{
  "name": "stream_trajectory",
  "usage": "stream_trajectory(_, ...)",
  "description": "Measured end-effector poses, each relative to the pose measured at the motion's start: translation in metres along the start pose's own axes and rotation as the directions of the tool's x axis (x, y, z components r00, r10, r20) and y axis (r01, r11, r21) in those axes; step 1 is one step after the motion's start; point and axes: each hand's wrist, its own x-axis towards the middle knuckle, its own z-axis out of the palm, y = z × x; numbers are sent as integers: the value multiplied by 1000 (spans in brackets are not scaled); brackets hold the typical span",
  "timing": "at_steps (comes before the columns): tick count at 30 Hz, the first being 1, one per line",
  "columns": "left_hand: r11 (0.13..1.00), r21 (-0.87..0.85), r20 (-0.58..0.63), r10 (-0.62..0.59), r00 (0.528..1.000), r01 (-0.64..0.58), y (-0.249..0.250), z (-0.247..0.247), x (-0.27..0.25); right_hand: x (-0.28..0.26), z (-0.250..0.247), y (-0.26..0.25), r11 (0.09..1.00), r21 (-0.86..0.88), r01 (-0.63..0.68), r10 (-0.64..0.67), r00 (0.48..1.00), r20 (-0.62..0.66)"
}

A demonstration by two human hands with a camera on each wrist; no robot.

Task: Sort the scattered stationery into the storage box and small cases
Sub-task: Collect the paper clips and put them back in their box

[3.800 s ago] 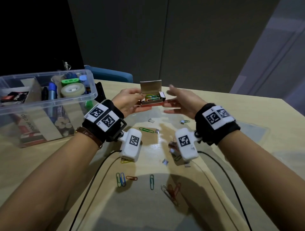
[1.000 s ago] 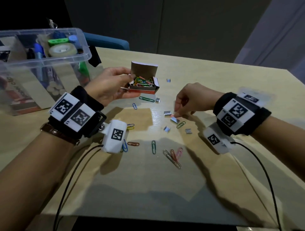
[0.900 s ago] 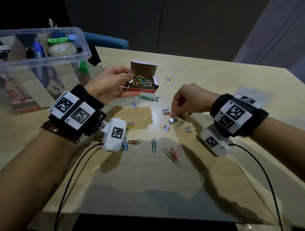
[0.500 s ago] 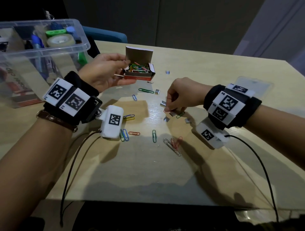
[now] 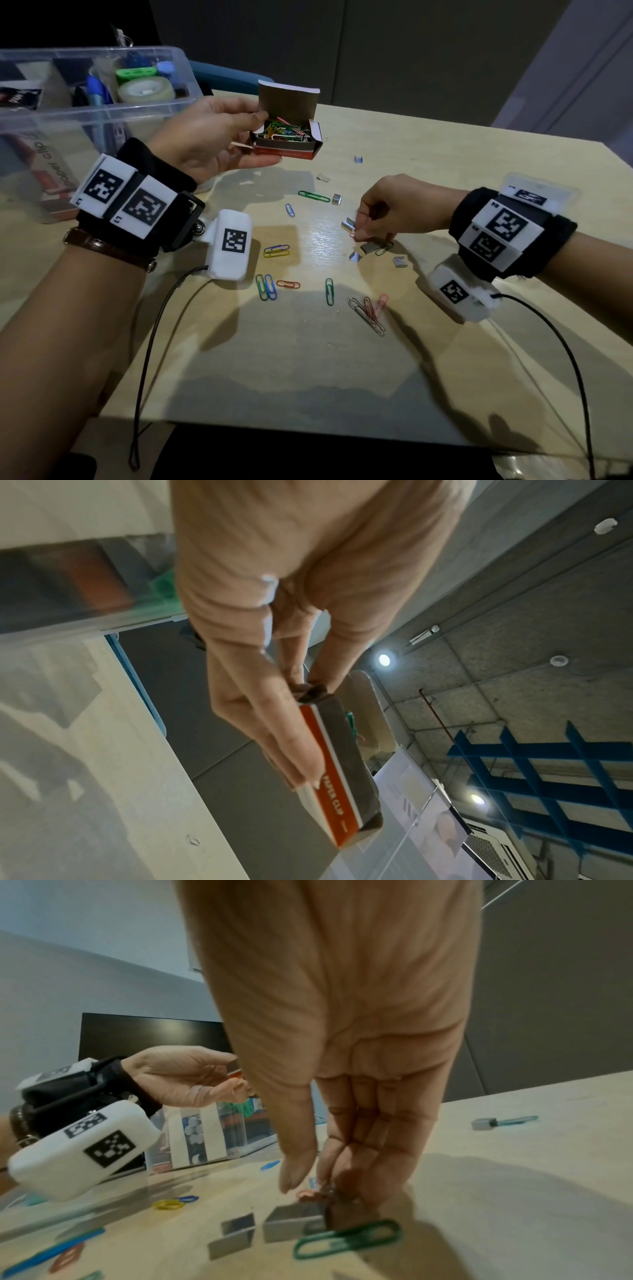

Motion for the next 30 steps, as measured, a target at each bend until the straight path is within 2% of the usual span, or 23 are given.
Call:
stream_trajectory(5, 1000, -6, -10, -10, 1000, 10, 2, -2, -1, -4, 1, 2, 999, -22, 26, -27, 999, -34)
stream_trajectory(9, 1000, -6, 4, -20, 1000, 20, 1, -1, -1, -4, 5, -3, 998, -61, 34, -34, 999, -5)
stream_trajectory(14, 1000, -4, 8, -22, 1000, 22, 0, -1, -1, -8, 11, -6, 969, -242, 54, -50, 999, 22)
stream_trajectory(15, 1000, -5, -3, -16, 1000, 16, 1, -2, 0, -8, 9, -8, 968, -239, 69, -73, 997, -9)
stream_trajectory(18, 1000, 6, -42, 5, 999, -5, 1, -5, 1, 5, -2, -22, 990, -73, 117, -128, 977, -172)
stream_trajectory(20, 1000, 16, -49, 13, 999, -12, 2, -6, 1, 22, -2, -31, 994, -52, 98, -108, 965, -239)
stream_trajectory(23, 1000, 13, -52, 17, 999, -17, 3, -8, 1, 50, 5, -36, 993, -115, -26, -8, 958, -286)
stream_trajectory(26, 1000, 1, -47, 10, 999, -10, 5, -11, 1, 67, 7, -38, 990, -91, -107, 83, 968, -239)
stream_trajectory(30, 1000, 4, -35, 0, 999, 0, 4, -10, 2, 73, 5, -42, 994, -48, -96, 86, 979, -184)
